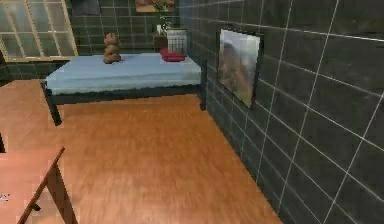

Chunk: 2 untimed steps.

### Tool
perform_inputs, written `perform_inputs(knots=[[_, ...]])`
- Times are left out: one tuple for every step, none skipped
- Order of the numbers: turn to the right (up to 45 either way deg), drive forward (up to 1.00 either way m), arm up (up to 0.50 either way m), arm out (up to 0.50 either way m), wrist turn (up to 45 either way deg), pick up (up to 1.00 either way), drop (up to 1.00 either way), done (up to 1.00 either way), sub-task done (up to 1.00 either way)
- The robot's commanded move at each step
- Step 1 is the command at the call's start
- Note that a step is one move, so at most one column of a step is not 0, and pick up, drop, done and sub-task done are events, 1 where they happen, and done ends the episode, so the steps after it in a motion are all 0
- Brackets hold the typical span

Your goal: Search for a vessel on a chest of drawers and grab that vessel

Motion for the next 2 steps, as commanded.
perform_inputs(knots=[[0.0,1.0,0.0,0.0,0.0,0.0,0.0,0.0,0.0],[-6.0,0.0,0.0,0.0,0.0,0.0,0.0,0.0,0.0]])
